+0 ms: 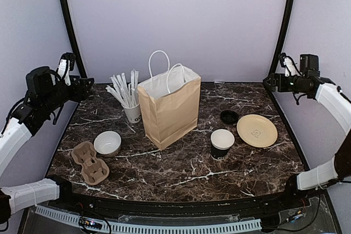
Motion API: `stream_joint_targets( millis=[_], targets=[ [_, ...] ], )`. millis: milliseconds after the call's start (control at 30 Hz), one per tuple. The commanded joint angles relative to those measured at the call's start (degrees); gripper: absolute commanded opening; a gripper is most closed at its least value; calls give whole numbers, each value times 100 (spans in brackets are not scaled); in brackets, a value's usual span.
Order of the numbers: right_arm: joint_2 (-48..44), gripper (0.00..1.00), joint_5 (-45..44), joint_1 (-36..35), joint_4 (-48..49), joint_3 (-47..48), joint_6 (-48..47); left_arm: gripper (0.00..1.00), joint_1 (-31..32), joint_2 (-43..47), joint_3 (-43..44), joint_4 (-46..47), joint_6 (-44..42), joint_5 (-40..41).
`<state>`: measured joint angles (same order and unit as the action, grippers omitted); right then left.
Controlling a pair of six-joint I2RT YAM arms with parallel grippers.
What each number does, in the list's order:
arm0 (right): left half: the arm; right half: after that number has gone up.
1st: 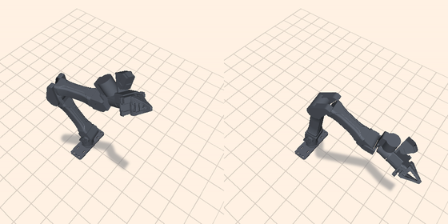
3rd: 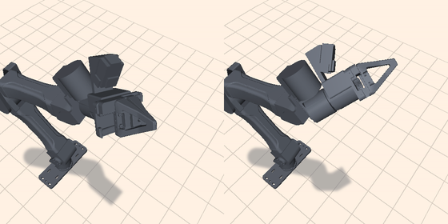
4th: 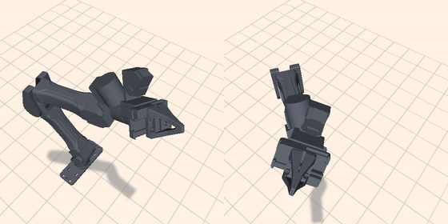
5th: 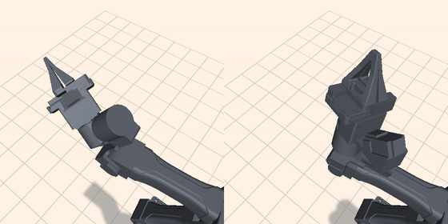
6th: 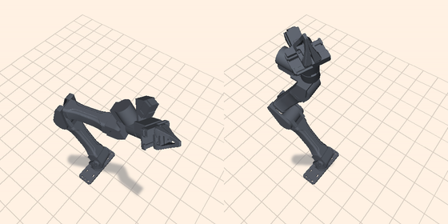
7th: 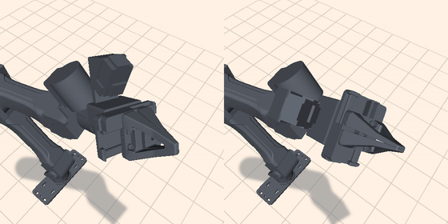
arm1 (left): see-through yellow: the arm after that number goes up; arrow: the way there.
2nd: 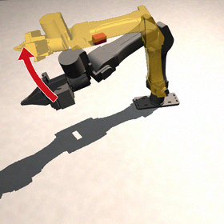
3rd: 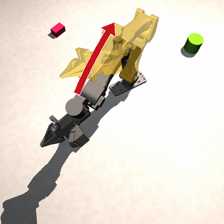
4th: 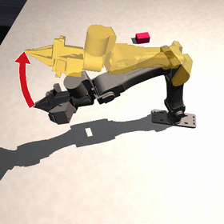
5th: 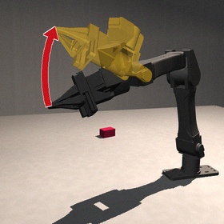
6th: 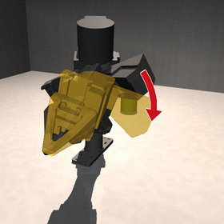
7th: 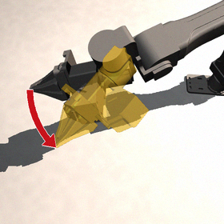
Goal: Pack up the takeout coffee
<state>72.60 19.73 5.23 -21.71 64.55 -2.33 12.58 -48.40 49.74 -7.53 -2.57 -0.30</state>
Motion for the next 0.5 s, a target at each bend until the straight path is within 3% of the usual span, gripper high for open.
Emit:
stream_joint_targets(
  millis=[0,133,333,467],
  targets=[
    [-137,93,483,-112,-247,40,-724,69,215,118,428,-244,55,-1278],
    [-69,86,1010,-310,-1036,197,-1610,64,860,44,887,-567,-11,-1694],
    [-240,73,1095,-1373,-2063,208,-3078,53,2059,-313,1777,-1017,-69,-2133],
    [-378,66,1210,-2035,-2556,204,-3685,50,3137,-812,2335,-1171,-225,-1995]
  ],
)
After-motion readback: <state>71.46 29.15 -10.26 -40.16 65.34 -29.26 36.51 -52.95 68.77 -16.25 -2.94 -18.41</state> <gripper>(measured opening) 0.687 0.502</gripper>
